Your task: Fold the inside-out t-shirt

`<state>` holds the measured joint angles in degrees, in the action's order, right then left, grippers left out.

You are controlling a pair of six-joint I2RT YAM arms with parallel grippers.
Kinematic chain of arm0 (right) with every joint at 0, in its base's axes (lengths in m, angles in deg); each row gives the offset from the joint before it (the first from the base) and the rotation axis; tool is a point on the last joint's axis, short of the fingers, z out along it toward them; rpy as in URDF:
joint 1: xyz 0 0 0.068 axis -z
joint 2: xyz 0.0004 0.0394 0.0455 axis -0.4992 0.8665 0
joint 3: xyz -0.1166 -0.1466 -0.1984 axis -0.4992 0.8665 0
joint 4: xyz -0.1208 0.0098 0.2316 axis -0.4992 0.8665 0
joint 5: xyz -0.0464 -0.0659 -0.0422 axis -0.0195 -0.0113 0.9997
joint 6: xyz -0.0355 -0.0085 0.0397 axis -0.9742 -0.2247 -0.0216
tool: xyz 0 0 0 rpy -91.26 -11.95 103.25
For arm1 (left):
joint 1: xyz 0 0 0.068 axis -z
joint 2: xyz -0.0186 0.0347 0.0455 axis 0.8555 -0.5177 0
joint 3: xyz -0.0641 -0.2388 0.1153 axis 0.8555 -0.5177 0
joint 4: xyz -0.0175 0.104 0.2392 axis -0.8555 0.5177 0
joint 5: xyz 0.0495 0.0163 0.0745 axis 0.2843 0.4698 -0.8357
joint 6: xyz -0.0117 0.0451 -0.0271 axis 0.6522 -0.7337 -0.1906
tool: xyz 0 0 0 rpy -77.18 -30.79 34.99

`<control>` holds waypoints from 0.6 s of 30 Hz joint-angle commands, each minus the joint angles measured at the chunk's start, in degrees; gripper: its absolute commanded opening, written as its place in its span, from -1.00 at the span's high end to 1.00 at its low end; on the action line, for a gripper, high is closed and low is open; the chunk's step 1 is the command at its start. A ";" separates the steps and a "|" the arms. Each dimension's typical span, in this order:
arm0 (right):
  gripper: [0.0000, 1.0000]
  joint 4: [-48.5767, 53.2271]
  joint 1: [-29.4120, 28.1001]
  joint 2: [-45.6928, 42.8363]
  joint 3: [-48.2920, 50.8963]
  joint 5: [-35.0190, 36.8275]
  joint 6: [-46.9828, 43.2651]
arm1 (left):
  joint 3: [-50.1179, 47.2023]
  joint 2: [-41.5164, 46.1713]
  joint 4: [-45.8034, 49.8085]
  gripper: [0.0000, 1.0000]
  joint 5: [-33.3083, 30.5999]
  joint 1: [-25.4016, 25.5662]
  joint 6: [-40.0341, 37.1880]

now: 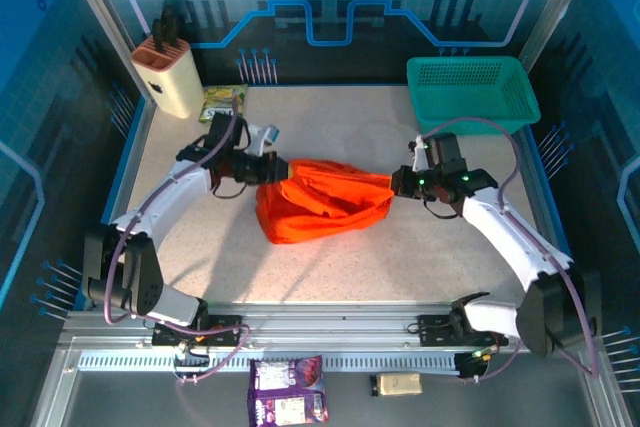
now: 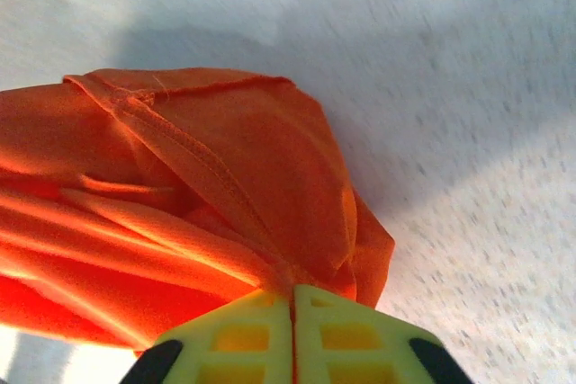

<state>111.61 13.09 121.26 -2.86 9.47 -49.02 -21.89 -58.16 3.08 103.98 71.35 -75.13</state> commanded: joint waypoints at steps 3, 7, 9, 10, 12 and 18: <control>0.44 10.17 -5.89 0.70 -1.50 13.30 -1.11 | -6.66 1.34 -1.56 0.51 -2.18 3.32 2.32; 0.24 13.08 -12.50 2.43 -7.18 17.29 -1.30 | -7.66 3.15 -0.66 0.18 -4.84 4.25 2.76; 0.19 12.21 -16.22 3.97 -9.98 16.14 -2.05 | -6.33 4.26 0.69 0.10 -5.61 4.25 1.98; 0.16 11.40 -17.62 4.58 -10.63 14.97 -1.99 | -5.40 4.47 1.72 0.07 -6.51 4.25 1.56; 0.10 8.47 -19.93 7.02 -11.89 10.15 -1.27 | -2.93 4.69 3.99 0.00 -8.13 4.25 0.26; -0.25 6.39 -25.14 18.23 -17.10 6.13 0.52 | 3.68 2.58 8.68 -0.13 -12.67 5.32 -3.69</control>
<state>117.92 -9.84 134.92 -17.35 17.91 -49.28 -21.76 -55.08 7.34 94.88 75.88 -75.37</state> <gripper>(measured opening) 0.598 0.558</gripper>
